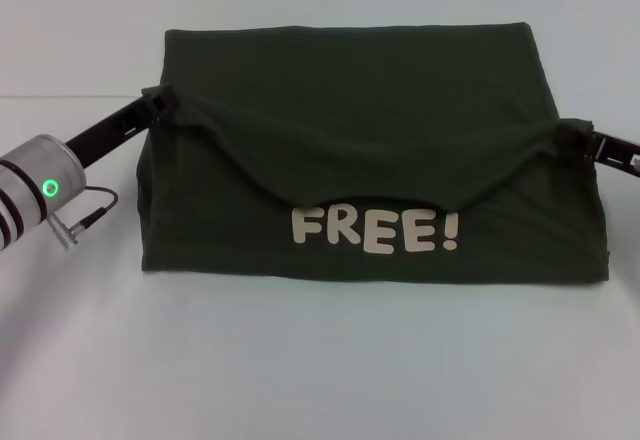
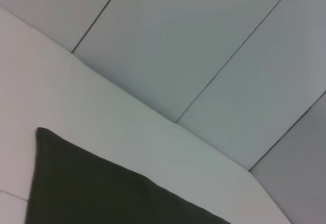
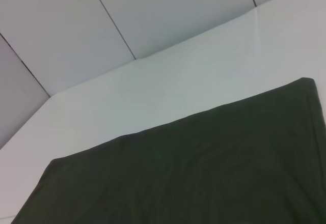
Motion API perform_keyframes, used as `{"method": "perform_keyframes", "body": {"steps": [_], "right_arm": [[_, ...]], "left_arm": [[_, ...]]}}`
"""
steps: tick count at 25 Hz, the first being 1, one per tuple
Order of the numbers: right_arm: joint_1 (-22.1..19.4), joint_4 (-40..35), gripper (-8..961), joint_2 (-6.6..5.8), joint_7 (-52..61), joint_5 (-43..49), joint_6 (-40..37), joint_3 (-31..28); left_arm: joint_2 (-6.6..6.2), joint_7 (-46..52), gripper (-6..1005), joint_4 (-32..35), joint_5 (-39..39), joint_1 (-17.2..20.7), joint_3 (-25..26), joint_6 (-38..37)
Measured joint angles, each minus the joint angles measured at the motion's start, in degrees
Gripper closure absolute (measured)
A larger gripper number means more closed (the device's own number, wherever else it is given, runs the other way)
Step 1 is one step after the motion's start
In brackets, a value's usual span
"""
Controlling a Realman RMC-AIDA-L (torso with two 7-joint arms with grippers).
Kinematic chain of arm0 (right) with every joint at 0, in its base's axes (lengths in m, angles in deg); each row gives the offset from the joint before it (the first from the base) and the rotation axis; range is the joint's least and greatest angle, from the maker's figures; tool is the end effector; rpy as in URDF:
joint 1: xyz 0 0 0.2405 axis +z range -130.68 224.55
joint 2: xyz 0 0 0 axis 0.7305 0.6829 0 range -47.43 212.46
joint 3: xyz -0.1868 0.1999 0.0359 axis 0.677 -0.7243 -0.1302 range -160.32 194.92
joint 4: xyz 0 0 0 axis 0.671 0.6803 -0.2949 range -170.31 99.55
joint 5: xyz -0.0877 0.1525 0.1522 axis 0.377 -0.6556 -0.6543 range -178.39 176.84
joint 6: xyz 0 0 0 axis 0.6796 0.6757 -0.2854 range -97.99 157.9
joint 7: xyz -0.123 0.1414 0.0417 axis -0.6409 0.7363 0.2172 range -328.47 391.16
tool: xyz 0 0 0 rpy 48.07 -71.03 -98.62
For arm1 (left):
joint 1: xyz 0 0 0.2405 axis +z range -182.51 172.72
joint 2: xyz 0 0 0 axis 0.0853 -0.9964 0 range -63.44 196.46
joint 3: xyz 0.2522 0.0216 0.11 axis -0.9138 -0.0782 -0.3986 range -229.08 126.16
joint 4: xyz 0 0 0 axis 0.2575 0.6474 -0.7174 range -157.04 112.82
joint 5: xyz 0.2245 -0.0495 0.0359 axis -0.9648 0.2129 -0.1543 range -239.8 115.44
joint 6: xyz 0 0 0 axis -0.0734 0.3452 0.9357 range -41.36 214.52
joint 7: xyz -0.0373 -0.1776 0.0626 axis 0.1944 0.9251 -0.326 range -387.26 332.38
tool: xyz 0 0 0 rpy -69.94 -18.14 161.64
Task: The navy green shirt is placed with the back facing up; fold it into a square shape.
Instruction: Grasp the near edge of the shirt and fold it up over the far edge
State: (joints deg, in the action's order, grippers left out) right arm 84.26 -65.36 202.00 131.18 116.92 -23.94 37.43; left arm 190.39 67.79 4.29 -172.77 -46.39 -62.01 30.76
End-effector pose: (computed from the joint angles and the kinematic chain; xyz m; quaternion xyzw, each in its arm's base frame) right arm 0.3441 0.4724 -0.0114 -0.7363 0.4994 0.2680 0.3696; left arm -0.2979 0.4834 -0.0371 -0.6899 -0.5134 -0.3795 0.3411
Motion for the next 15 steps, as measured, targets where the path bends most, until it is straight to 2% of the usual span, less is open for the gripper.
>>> {"method": "perform_keyframes", "body": {"steps": [4,9,13,15], "right_arm": [[0.04,0.45,880,0.04,0.03,0.24,0.36,0.22],[-0.25,0.59,879,0.05,0.73,0.29,1.50,3.23],[-0.47,1.14,741,-0.22,0.79,0.39,1.44,3.91],[-0.66,1.27,659,-0.36,0.83,0.41,1.26,4.07]], "left_arm": [[0.11,-2.59,944,-1.67,1.55,-0.29,0.00,2.04],[0.13,-8.27,940,-4.60,5.07,-0.41,0.00,3.83],[0.13,-10.36,936,-5.98,6.04,-0.42,0.15,5.71],[0.13,-10.92,872,-6.42,6.06,-0.43,0.04,6.41]]}}
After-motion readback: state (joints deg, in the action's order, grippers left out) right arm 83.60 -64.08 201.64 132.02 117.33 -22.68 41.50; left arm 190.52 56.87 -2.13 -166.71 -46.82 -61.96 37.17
